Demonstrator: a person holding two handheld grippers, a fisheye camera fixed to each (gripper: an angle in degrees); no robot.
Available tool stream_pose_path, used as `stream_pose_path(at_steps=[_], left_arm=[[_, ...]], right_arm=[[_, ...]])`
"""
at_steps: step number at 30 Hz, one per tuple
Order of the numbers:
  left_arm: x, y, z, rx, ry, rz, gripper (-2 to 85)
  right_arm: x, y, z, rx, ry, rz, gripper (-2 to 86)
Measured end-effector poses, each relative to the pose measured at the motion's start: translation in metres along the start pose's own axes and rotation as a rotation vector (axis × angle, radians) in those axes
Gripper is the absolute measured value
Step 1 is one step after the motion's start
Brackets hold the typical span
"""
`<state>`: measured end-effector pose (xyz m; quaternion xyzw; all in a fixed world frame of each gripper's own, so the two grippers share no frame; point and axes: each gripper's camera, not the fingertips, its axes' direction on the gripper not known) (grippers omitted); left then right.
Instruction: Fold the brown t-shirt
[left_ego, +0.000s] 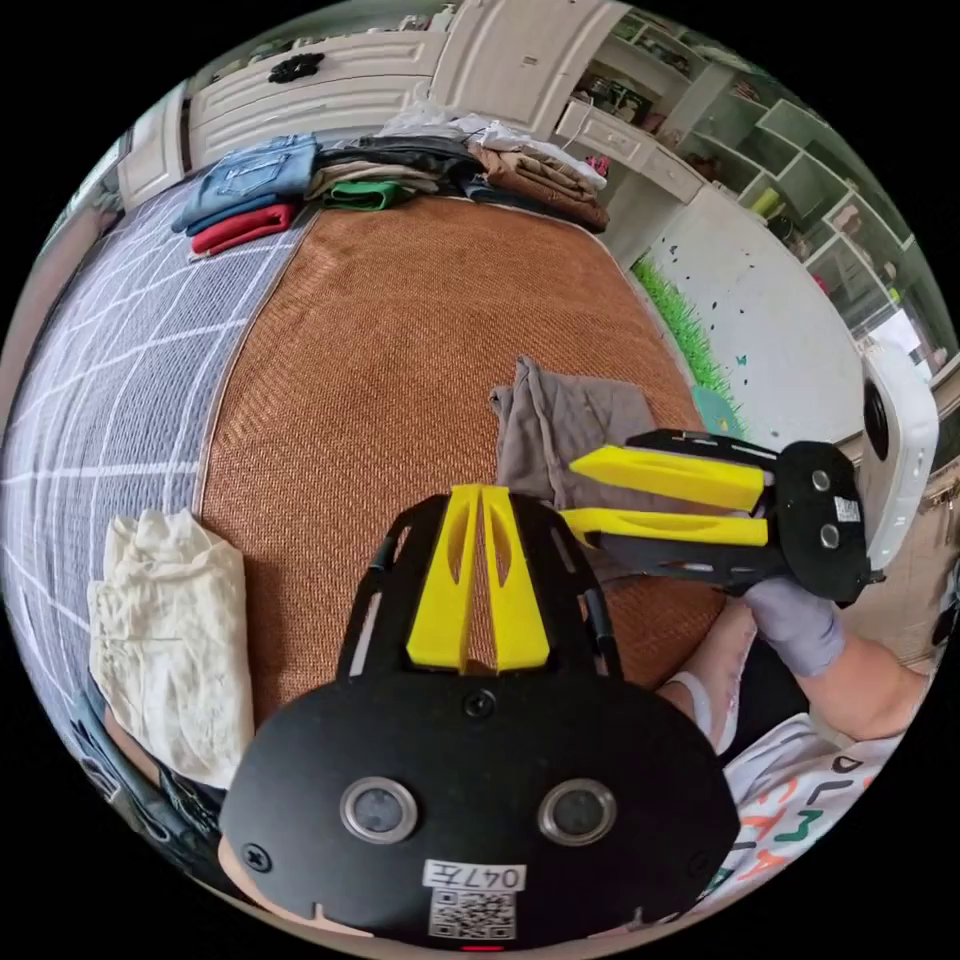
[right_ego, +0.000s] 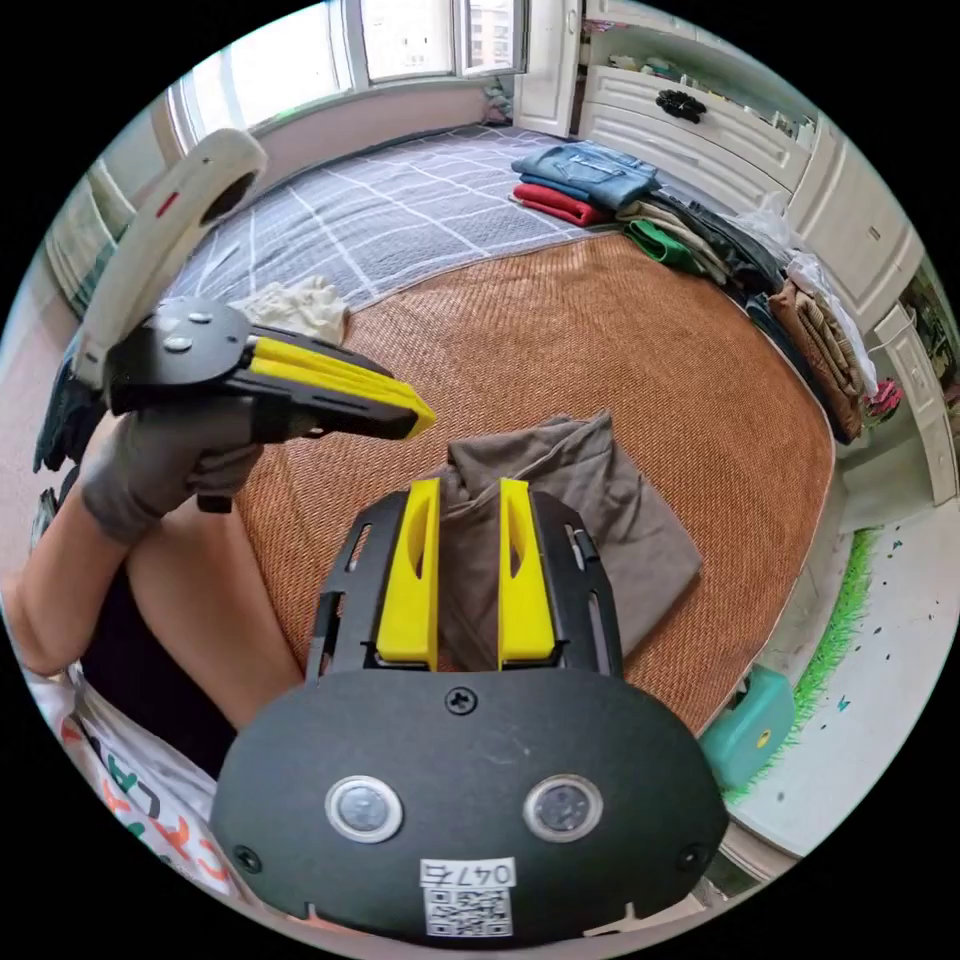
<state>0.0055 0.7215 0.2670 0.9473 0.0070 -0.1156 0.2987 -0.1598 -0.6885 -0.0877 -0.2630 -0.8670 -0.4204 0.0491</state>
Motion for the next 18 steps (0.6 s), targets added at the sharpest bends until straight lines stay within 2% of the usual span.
stream_pose_path(at_steps=[5,10,16,18], left_arm=[[-0.014,-0.003,0.01,-0.029,-0.02,-0.01,-0.9],[-0.039,-0.002,0.015,-0.027,0.058,-0.076,-0.9],[-0.057,0.002,0.017,0.005,0.161,-0.127,-0.9],[-0.058,0.001,0.017,0.023,0.212,-0.125,-0.9]], right_arm=[[-0.013,-0.009,0.01,-0.056,0.023,-0.054,2.3],[-0.012,-0.006,0.004,-0.041,0.025,-0.054,-0.9],[0.021,0.037,-0.063,0.123,-0.027,0.106,-1.2],[0.047,0.073,-0.095,0.184,0.001,0.222,-1.2]])
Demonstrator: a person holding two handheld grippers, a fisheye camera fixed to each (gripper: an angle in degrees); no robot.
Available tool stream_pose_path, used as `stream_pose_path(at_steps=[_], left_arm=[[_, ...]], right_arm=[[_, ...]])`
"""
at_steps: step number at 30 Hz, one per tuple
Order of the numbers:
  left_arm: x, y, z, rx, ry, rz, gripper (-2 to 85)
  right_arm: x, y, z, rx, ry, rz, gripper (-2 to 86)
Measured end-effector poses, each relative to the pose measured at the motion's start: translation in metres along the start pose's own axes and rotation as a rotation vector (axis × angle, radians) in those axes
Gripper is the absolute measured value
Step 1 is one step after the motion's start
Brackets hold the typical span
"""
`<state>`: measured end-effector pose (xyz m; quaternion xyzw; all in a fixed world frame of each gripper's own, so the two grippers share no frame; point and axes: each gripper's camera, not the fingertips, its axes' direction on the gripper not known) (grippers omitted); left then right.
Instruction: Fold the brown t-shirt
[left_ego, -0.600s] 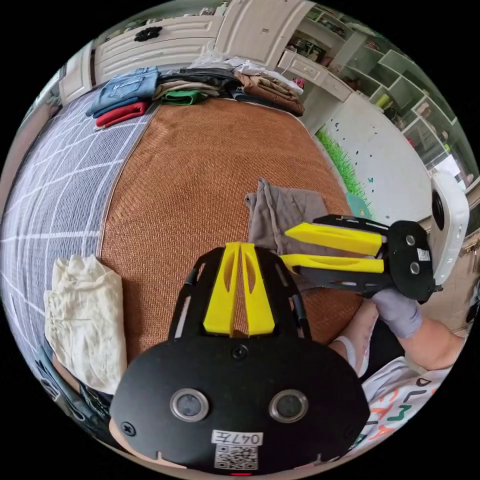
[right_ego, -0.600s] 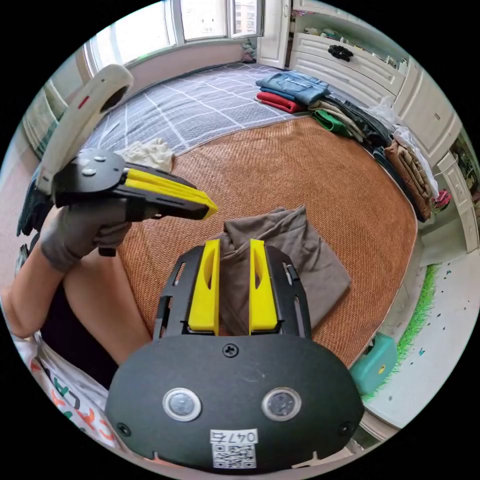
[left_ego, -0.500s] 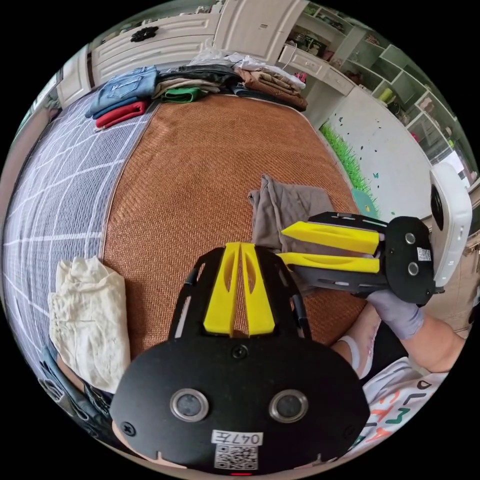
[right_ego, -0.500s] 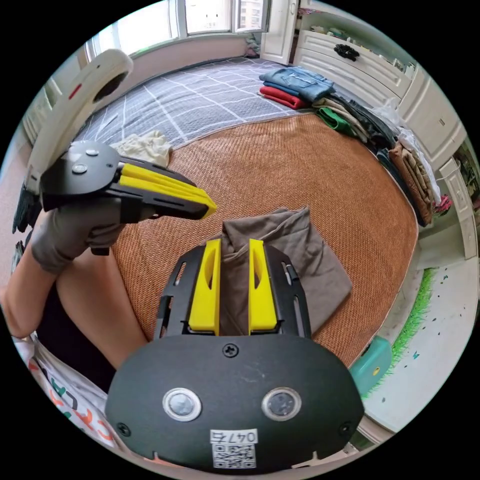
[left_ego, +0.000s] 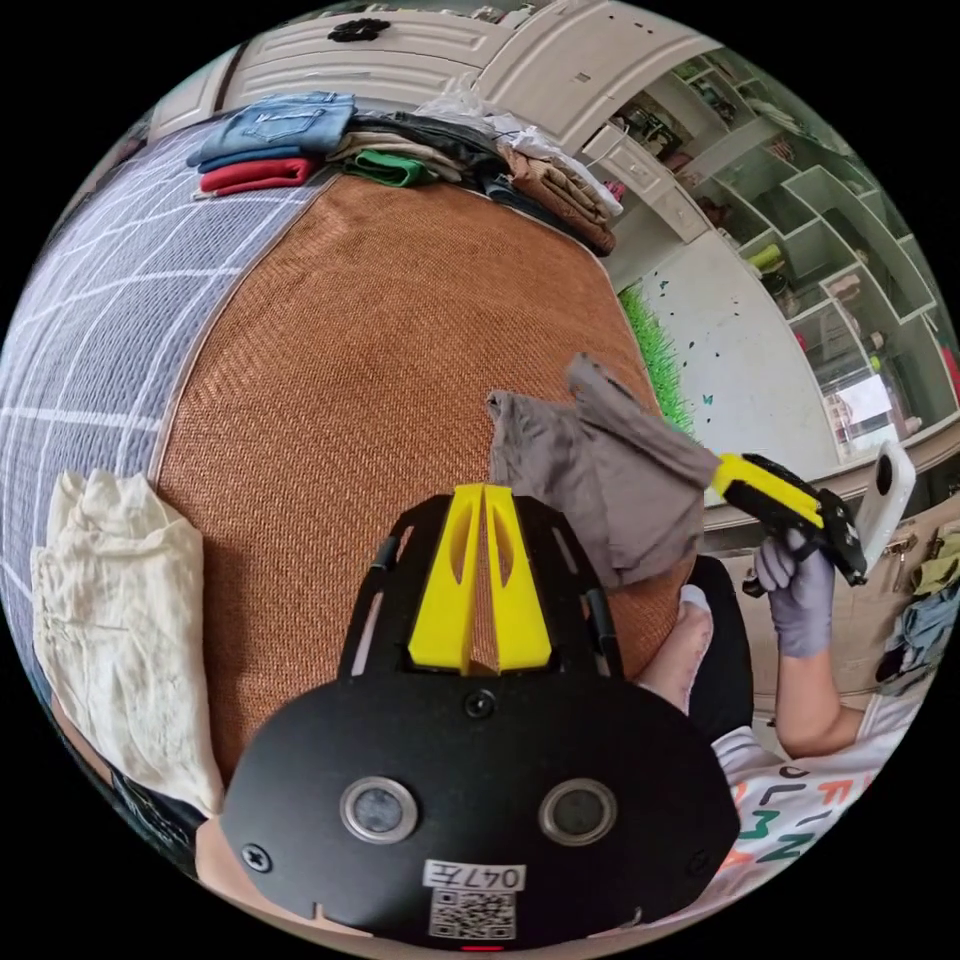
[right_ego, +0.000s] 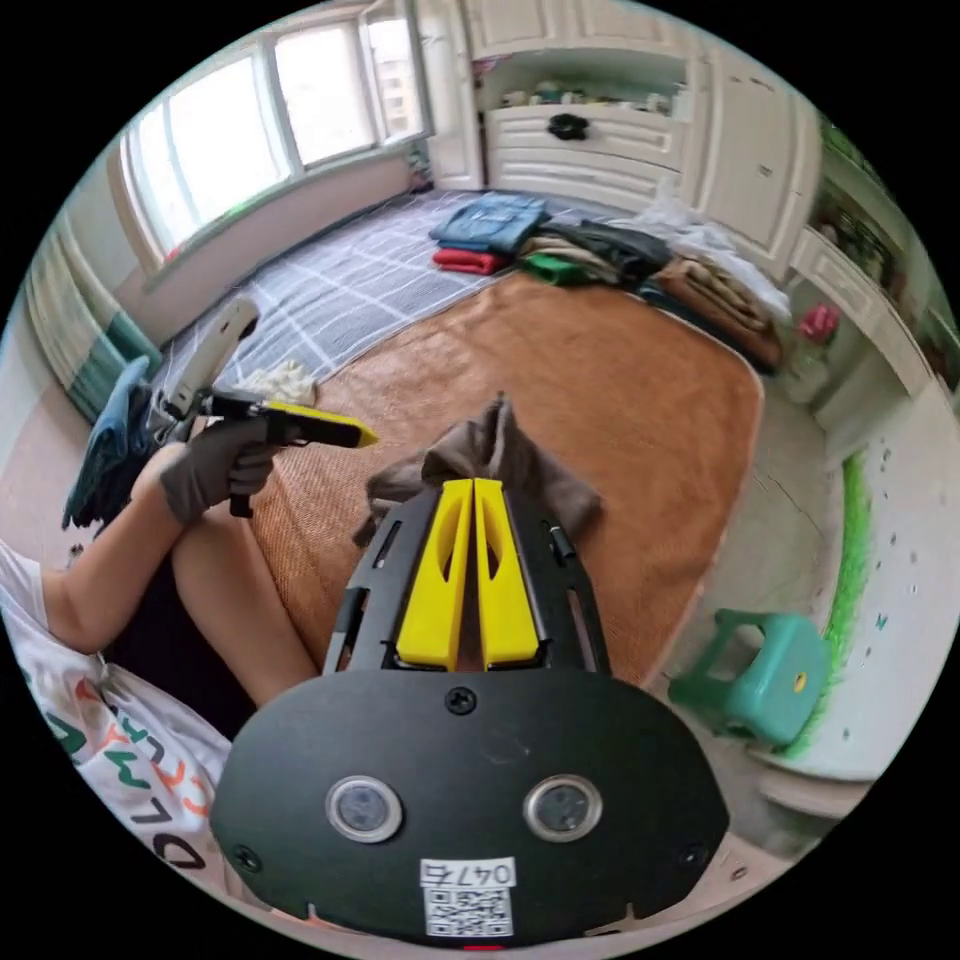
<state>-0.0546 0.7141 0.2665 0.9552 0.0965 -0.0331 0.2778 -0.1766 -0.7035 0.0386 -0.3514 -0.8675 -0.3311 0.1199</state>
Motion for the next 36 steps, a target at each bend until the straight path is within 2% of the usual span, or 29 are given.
stream_pose_path(at_steps=[4,9,12,18,22,24,28,32,36], left_arm=[[0.011,-0.004,0.005,-0.008,0.068,0.06,-0.9],[0.045,-0.009,0.012,-0.022,0.034,0.177,-0.8],[0.068,-0.009,0.02,-0.049,-0.006,0.253,-0.8],[0.096,-0.013,0.034,-0.088,-0.224,0.244,0.1],[0.094,-0.016,0.032,-0.086,-0.222,0.171,3.8],[0.097,-0.019,0.04,-0.139,-0.207,0.151,6.4],[0.114,-0.022,0.042,-0.168,-0.275,0.168,7.7],[0.131,-0.024,0.034,-0.153,-0.279,0.193,5.1],[0.155,-0.023,0.015,-0.071,-0.189,0.288,5.7]], right_arm=[[0.061,0.043,-0.033,0.008,0.081,0.191,-1.0],[0.127,0.101,-0.029,-0.19,0.221,0.465,2.3],[0.122,0.117,-0.044,-0.092,0.197,0.527,2.8],[0.095,0.102,-0.021,-0.161,0.174,0.402,3.8],[0.095,0.097,-0.01,-0.184,0.138,0.402,4.5],[0.093,0.094,-0.006,-0.214,0.152,0.381,4.6],[0.086,0.091,-0.005,-0.225,0.123,0.337,4.3],[0.058,0.086,-0.016,-0.1,-0.07,0.094,5.8],[0.018,0.082,-0.015,-0.103,0.01,-0.134,7.2]])
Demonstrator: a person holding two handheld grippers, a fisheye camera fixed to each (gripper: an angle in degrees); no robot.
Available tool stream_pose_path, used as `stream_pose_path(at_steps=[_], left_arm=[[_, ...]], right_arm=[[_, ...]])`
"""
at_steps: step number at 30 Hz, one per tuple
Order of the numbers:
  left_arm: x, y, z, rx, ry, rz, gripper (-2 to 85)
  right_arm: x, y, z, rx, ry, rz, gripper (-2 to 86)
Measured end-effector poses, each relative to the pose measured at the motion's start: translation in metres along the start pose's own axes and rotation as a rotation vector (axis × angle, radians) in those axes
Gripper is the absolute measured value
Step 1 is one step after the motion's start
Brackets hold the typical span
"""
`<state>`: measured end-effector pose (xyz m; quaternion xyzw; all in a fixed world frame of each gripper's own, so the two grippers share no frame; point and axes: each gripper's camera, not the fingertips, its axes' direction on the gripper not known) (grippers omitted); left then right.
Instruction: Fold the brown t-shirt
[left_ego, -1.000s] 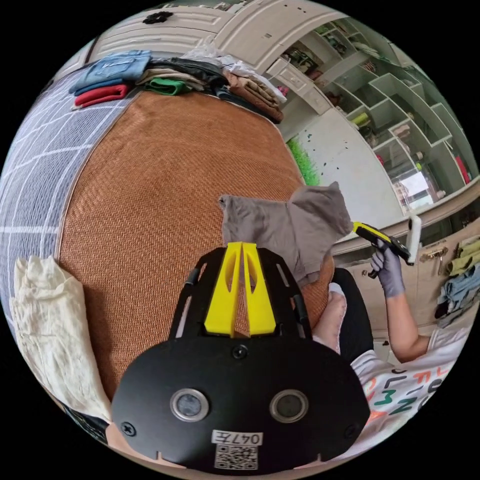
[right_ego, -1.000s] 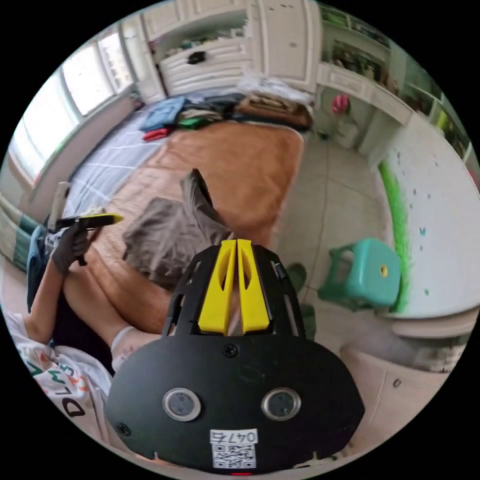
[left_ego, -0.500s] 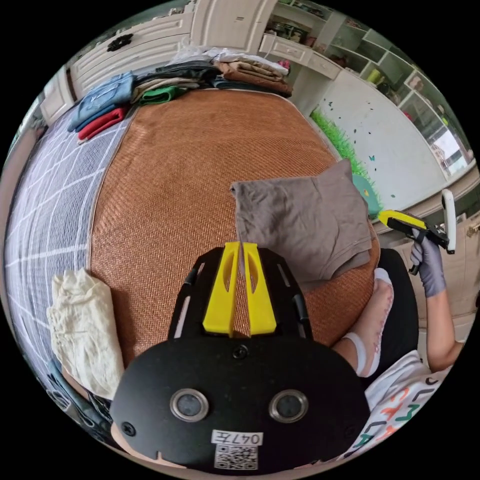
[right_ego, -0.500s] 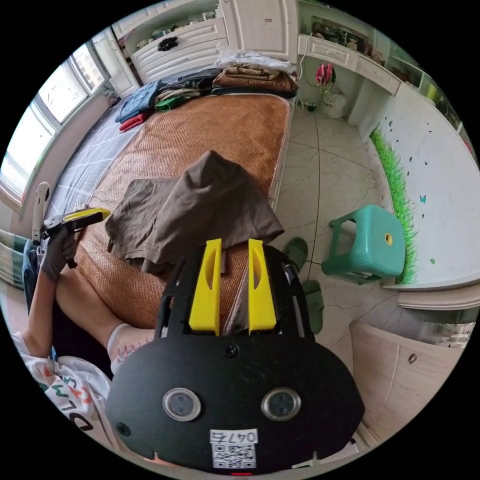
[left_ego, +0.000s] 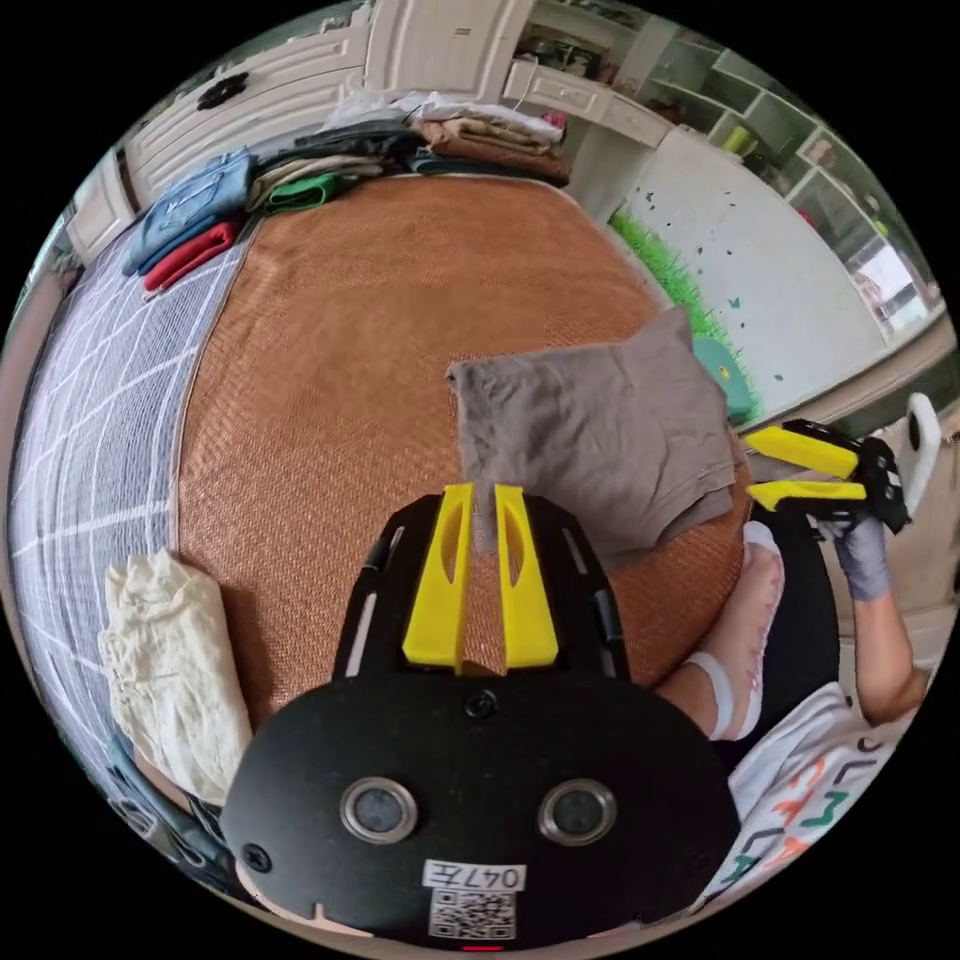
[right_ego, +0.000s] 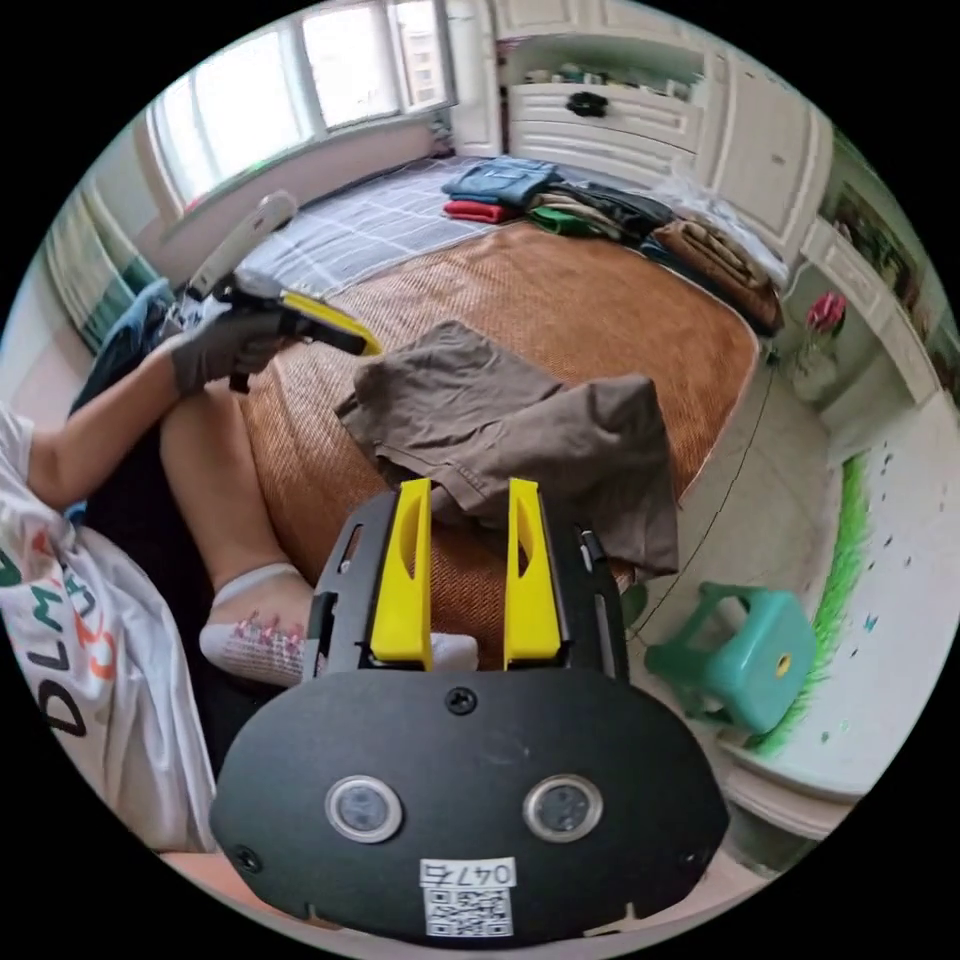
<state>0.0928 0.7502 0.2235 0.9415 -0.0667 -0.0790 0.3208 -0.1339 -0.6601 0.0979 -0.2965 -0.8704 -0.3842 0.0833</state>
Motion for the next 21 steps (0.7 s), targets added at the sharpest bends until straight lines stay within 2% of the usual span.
stream_pose_path(at_steps=[3,6,12,17,21], left_arm=[[0.031,-0.002,-0.022,0.105,0.096,0.168,9.4],[0.056,-0.001,-0.033,0.128,0.123,0.264,10.7],[0.064,-0.009,-0.031,0.034,0.135,0.259,10.4],[0.059,-0.01,-0.049,0.082,0.186,0.198,9.0],[0.068,-0.007,-0.064,0.096,0.251,0.251,8.6]], right_arm=[[-0.02,-0.008,0.008,-0.025,0.073,-0.1,7.3],[-0.036,-0.018,0.014,-0.041,0.091,-0.179,6.5],[-0.054,-0.037,0.025,-0.04,-0.077,-0.175,3.1],[-0.074,-0.055,0.053,-0.119,-0.009,-0.281,2.1],[-0.069,-0.065,0.068,-0.193,0.043,-0.284,-0.6]])
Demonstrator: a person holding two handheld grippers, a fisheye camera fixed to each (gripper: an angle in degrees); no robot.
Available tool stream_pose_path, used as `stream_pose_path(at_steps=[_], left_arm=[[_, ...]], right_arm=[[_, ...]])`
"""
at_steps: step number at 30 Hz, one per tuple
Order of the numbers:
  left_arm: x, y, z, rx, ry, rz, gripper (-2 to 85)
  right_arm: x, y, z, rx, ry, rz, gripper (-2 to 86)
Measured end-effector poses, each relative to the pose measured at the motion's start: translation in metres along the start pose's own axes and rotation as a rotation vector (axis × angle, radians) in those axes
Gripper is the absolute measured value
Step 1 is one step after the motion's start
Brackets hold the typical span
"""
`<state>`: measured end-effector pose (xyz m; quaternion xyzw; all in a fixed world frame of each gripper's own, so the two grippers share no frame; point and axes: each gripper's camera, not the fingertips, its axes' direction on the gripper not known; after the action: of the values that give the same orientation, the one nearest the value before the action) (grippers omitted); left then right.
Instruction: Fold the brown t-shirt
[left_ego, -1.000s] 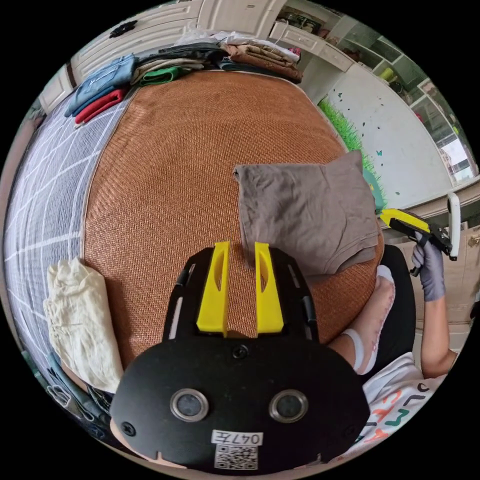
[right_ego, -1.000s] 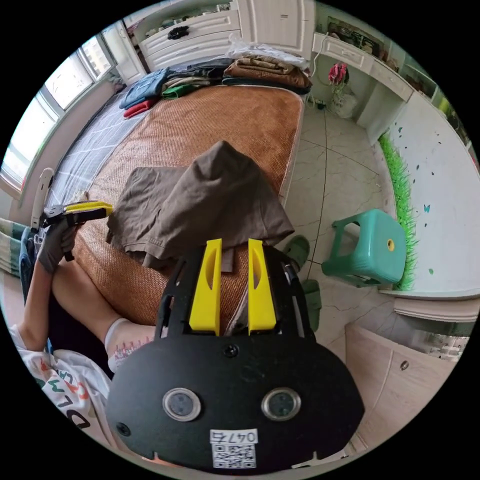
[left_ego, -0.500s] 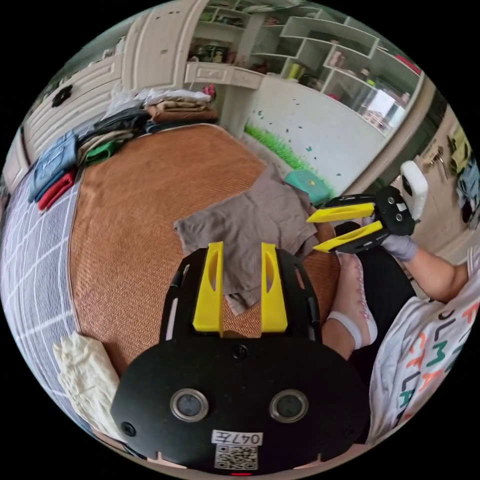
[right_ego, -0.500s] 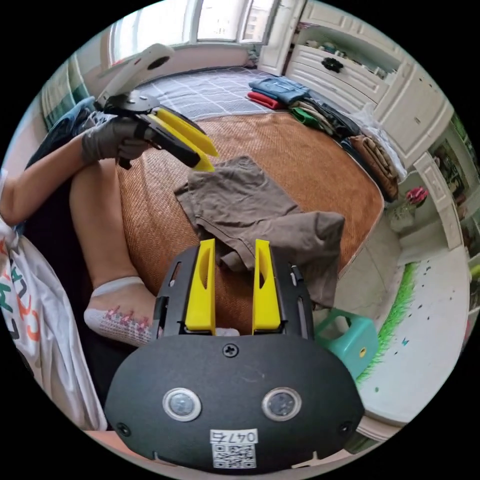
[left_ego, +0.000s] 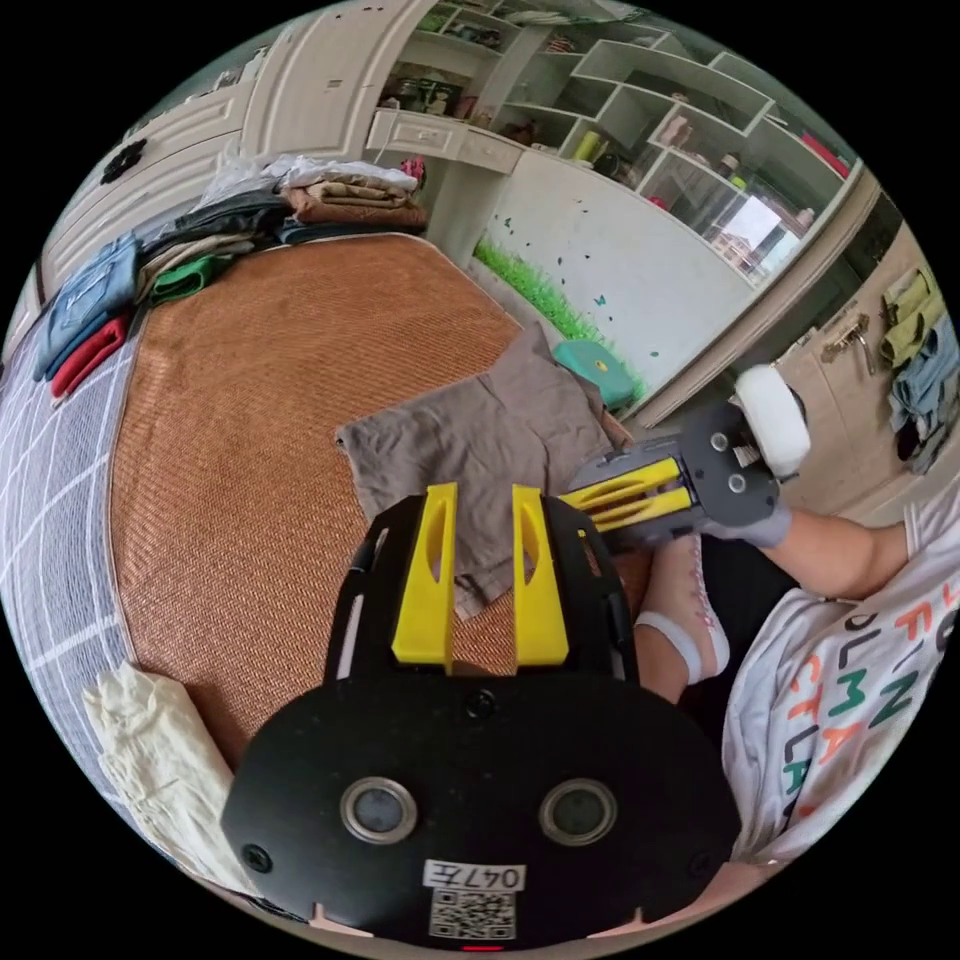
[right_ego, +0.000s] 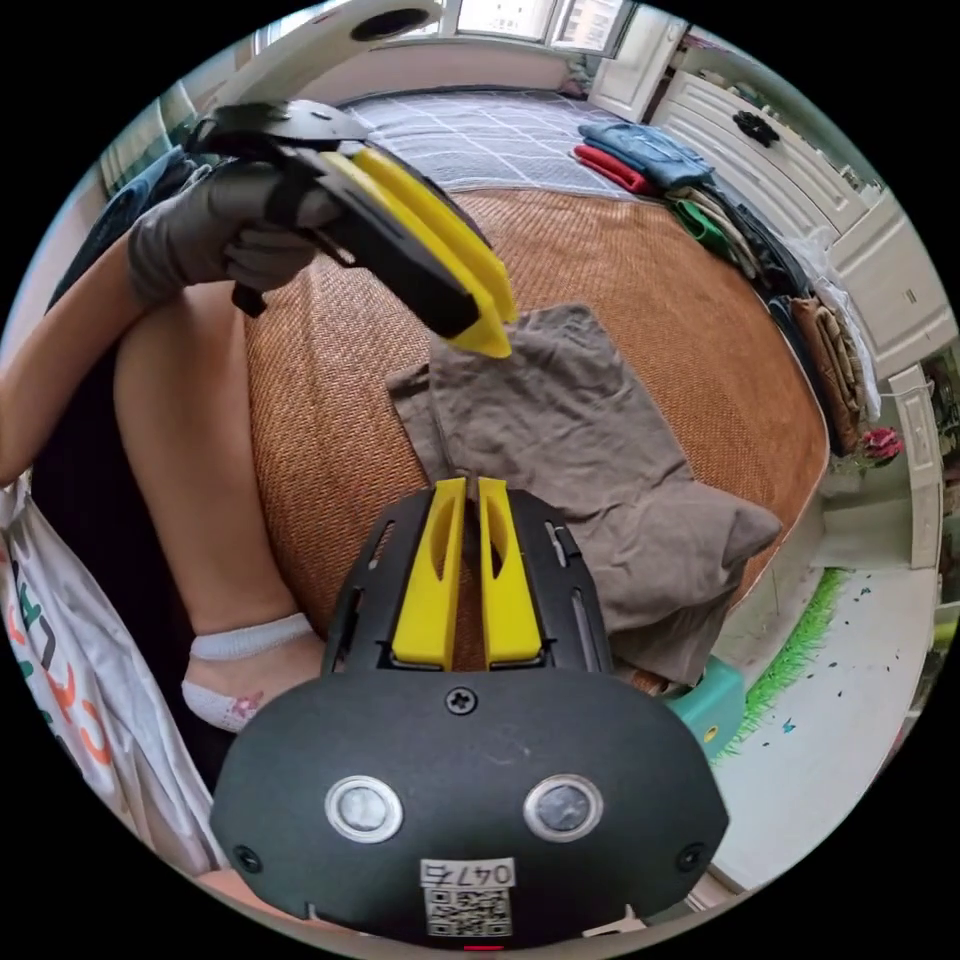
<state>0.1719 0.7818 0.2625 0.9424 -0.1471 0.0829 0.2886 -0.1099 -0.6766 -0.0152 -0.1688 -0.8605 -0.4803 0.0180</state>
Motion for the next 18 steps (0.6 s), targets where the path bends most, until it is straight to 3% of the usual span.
stream_pose_path(at_steps=[5,13,15,18], left_arm=[[0.04,-0.007,-0.003,-0.054,0.04,0.176,9.2],[0.112,-0.006,0.018,-0.151,-0.323,0.38,11.0],[0.119,-0.001,0.004,-0.099,-0.402,0.382,8.3],[0.121,0.006,-0.015,-0.043,-0.361,0.377,1.0]], right_arm=[[0.028,0.014,-0.019,0.111,-0.063,0.132,-1.1],[0.047,0.03,-0.043,0.295,-0.297,0.138,-1.2],[0.045,0.033,-0.047,0.307,-0.308,0.123,-1.1],[0.047,0.037,-0.051,0.335,-0.314,0.14,-0.8]])
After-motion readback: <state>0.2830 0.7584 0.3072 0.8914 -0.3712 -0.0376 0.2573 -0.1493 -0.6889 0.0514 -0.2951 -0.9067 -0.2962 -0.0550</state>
